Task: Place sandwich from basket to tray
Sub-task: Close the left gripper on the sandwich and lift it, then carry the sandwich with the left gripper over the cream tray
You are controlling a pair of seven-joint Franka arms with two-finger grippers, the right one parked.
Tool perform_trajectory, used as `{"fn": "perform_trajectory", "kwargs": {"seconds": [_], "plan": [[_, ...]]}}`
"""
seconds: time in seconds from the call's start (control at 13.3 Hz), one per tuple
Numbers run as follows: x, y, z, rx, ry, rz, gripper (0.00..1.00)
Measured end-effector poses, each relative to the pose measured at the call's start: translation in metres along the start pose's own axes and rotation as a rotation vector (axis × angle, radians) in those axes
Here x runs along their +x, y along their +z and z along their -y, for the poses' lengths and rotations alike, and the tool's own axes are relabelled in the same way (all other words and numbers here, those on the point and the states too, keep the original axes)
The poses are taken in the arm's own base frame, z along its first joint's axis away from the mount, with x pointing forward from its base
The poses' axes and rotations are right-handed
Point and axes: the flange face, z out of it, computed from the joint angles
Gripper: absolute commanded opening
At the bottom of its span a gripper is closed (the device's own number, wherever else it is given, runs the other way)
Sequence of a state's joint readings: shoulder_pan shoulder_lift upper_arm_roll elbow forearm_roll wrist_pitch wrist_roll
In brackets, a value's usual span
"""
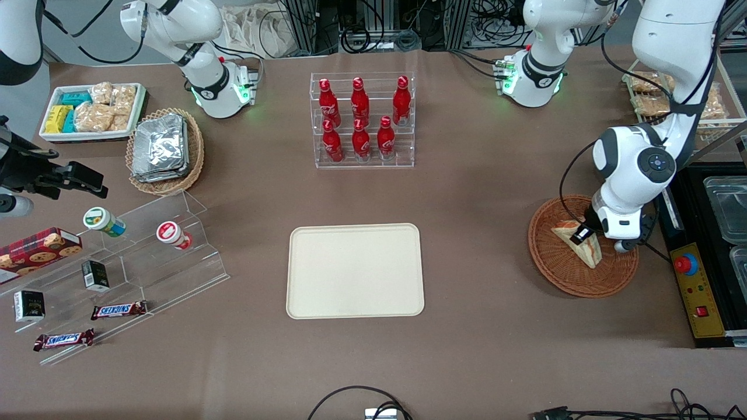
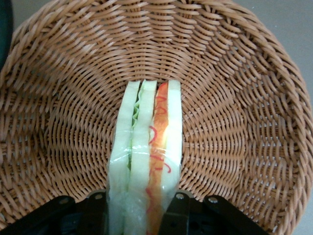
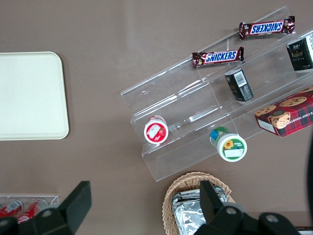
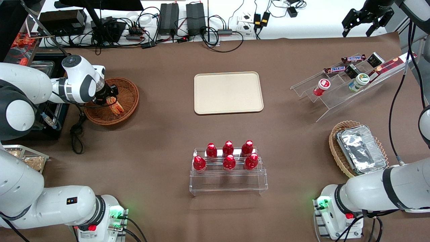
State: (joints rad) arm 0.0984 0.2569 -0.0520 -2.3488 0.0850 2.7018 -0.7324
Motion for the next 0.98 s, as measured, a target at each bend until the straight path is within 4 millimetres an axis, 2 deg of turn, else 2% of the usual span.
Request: {"fn": "perform_trajectory", "kwargs": {"seconds": [0.23,0.75,0.98], "plan": [[-0.001,-0.018,-0.007,0.01,0.112,0.002,0.33],[-0.015,-0.111,-0.049,0.008,0.595,-0.036,0.31],[-0.023,-0.148,-0.082,0.02,0.723,-0.017,0.31]]}}
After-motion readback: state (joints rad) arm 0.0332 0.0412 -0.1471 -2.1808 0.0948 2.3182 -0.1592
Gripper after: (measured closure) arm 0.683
